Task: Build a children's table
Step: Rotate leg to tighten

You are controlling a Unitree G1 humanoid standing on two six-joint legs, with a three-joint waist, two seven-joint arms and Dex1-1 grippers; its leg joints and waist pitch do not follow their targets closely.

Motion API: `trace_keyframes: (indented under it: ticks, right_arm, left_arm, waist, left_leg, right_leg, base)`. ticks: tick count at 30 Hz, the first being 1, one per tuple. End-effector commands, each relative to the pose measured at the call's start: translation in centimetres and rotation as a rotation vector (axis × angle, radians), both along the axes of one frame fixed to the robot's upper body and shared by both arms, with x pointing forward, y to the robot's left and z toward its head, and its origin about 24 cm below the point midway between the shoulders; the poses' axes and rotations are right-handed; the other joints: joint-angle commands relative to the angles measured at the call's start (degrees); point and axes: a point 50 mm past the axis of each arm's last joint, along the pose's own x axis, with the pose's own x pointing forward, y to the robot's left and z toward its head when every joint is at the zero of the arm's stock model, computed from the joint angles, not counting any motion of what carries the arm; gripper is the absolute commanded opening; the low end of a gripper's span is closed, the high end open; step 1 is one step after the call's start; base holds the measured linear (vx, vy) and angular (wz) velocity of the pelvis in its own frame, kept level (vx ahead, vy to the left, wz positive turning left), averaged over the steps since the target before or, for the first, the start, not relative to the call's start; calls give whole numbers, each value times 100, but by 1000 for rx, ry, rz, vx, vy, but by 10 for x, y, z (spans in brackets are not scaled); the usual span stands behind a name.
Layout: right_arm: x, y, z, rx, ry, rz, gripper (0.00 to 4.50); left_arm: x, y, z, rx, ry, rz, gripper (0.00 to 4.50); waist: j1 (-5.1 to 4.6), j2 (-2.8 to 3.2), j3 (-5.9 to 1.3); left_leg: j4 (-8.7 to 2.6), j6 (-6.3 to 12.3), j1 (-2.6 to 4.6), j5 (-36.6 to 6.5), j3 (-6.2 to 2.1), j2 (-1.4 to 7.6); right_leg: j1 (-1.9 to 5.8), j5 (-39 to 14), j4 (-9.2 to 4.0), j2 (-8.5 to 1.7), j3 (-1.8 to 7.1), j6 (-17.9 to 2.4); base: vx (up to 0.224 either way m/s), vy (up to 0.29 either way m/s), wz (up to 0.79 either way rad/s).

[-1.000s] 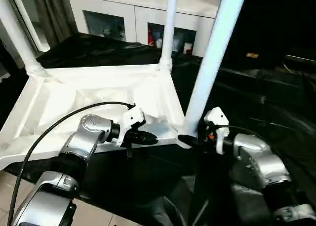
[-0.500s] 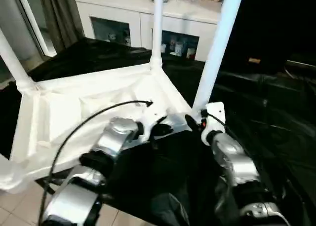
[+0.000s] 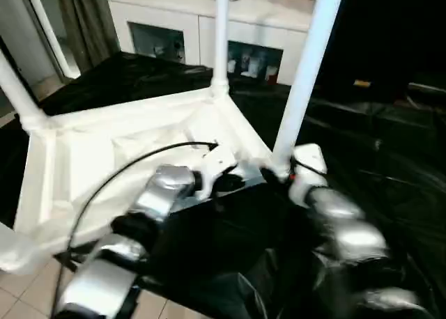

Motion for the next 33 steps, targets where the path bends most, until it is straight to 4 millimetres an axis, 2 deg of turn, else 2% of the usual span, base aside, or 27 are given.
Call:
trace_keyframes:
  ticks: [1, 3, 4, 8, 10, 12, 14, 17, 21, 23, 25, 28, 30, 31, 33]
  right_arm:
    - [-4, 2, 8, 5, -7, 135, 391]
    - [-8, -5, 12, -4, -1, 184, 391]
    - [-8, -5, 12, -4, -1, 184, 391]
    - [-11, -10, 16, -9, 12, 271, 391]
    - [-12, -8, 16, -9, 16, 292, 391]
    - [-14, -5, 14, -13, 30, 322, 391]
    - [-15, -3, 12, -12, 43, 338, 376]
    - [-16, -2, 10, -4, 53, 343, 356]
    - [-17, -1, 9, 12, 64, 349, 327]
    - [-16, -1, 9, 17, 67, 347, 304]
    - [-17, -1, 8, 19, 70, 348, 291]
    - [-17, 0, 5, 19, 79, 336, 281]
    - [-15, 0, 0, 25, 91, 264, 278]
    - [-9, -1, -7, 18, 88, 138, 278]
    - [-5, 1, -13, 32, 95, 26, 277]
  left_arm:
    - [-13, 2, -8, -21, 62, -113, 0]
    - [-15, 8, -6, -23, 82, -149, 0]
    - [-15, 8, -6, -23, 82, -149, 0]
    - [-19, 15, -1, -46, 104, -211, 0]
    - [-21, 16, 0, -57, 115, -224, 0]
    - [-22, 16, -1, -61, 122, -233, 0]
    - [-23, 17, -2, -58, 124, -232, 0]
    - [-23, 17, -3, -54, 123, -225, 0]
    - [-24, 18, -2, -55, 126, -225, 0]
    - [-23, 18, -2, -55, 127, -224, 0]
    - [-24, 19, -2, -55, 128, -222, 0]
    - [-24, 20, -3, -50, 129, -213, 0]
    - [-22, 20, -4, -41, 123, -173, 0]
    - [-16, 20, -6, -29, 107, -99, 0]
    - [-11, 17, -7, -22, 88, -30, 0]
  waist:
    - [35, -71, -259]
    - [52, -78, -308]
    - [59, -59, -326]
    - [105, -58, -359]
    - [137, -58, -329]
    - [154, -56, -315]
    - [157, -55, -278]
    - [147, -62, -262]
    - [139, -71, -281]
    - [138, -68, -293]
    - [145, -73, -299]
    - [142, -78, -291]
    - [126, -75, -287]
    - [113, -86, -285]
    - [67, -80, -265]
  left_leg:
    - [-403, 416, -25, -1258, -175, 352]
    - [-342, 557, -10, -703, -148, 358]
    - [-328, 670, -13, -451, -146, 370]
    - [-248, 1017, -33, 50, -121, 370]
    - [-246, 1021, -38, -106, -101, 380]
    - [-264, 894, -29, -370, -106, 387]
    - [-298, 649, -18, -754, -114, 396]
    - [-328, 400, -4, -1079, -130, 387]
    - [-327, 360, -11, -945, -145, 384]
    - [-305, 463, -19, -725, -135, 375]
    - [-293, 526, -21, -642, -128, 369]
    - [-297, 518, -20, -751, -128, 367]
    - [-304, 478, -16, -790, -131, 370]
    - [-309, 450, -18, -803, -133, 370]
    - [-328, 309, -11, -974, -140, 351]
  right_leg:
    - [216, -1273, -467, -426, 298, -1160]
    - [223, -453, -356, -404, 296, -1439]
    - [232, 48, -284, -390, 289, -1603]
    - [227, 953, -174, -366, 258, -1837]
    - [210, 700, -186, -375, 249, -1858]
    - [205, 190, -228, -386, 247, -1786]
    - [183, -461, -292, -392, 263, -1660]
    - [169, -984, -343, -396, 284, -1485]
    - [181, -860, -324, -399, 293, -1431]
    - [185, -473, -286, -388, 289, -1507]
    - [190, -337, -272, -388, 286, -1552]
    - [186, -511, -289, -390, 283, -1541]
    - [177, -597, -296, -388, 285, -1522]
    - [172, -631, -299, -389, 287, -1511]
    - [145, -948, -347, -396, 288, -1460]
  base:
    - [0, 0, 0]
    - [0, 0, 0]
    - [0, 0, 0]
    - [0, 0, 0]
    - [0, 0, 0]
    - [0, 0, 0]
    - [0, 0, 0]
    - [0, 0, 0]
    - [0, 0, 0]
    - [0, 0, 0]
    - [0, 0, 0]
    - [0, 0, 0]
    - [0, 0, 0]
    - [0, 0, 0]
    - [0, 0, 0]
